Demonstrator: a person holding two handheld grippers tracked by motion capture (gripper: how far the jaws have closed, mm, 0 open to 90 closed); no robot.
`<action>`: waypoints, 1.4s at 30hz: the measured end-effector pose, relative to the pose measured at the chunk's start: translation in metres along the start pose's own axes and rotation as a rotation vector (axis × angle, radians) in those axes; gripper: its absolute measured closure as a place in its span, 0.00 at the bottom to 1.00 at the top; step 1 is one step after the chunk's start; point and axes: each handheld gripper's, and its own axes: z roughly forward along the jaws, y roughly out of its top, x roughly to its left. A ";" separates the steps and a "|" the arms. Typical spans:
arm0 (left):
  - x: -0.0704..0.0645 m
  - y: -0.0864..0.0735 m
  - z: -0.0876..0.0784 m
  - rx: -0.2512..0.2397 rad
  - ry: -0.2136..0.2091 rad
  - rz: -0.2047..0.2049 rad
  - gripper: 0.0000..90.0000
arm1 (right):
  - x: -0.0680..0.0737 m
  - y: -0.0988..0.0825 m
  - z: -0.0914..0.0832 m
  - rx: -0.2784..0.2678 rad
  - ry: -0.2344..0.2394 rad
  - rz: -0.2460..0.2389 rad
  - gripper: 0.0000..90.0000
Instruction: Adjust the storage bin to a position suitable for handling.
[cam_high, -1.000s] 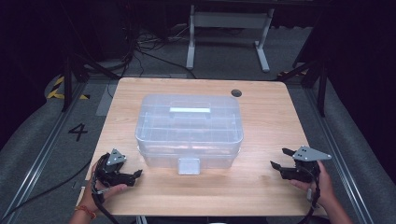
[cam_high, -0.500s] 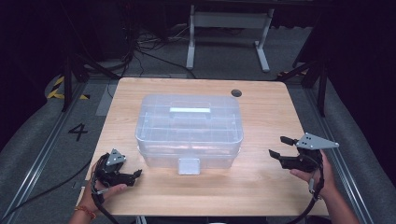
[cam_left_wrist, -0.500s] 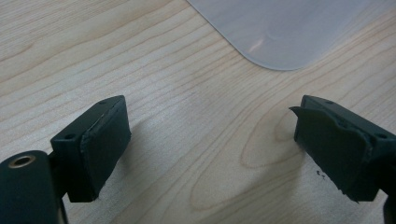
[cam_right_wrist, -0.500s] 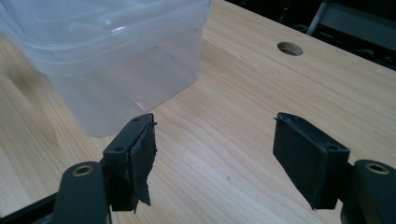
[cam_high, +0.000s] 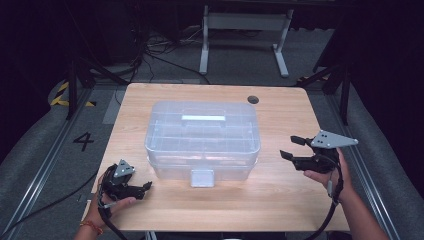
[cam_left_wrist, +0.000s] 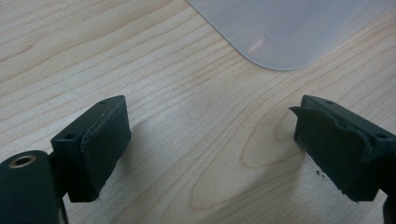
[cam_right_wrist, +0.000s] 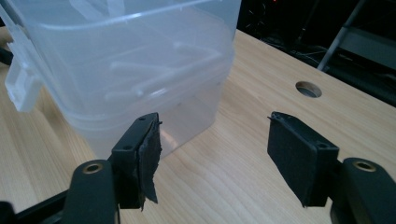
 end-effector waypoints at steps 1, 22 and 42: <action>0.000 0.000 0.000 0.002 -0.001 -0.001 0.12 | 0.000 0.003 0.000 -0.009 0.007 0.000 0.39; 0.000 0.000 0.000 0.001 -0.002 -0.002 0.13 | 0.010 0.058 0.016 -0.064 0.040 -0.070 0.42; 0.000 0.000 0.000 0.000 -0.002 0.001 0.13 | 0.024 0.089 0.050 -0.045 0.125 -0.101 0.43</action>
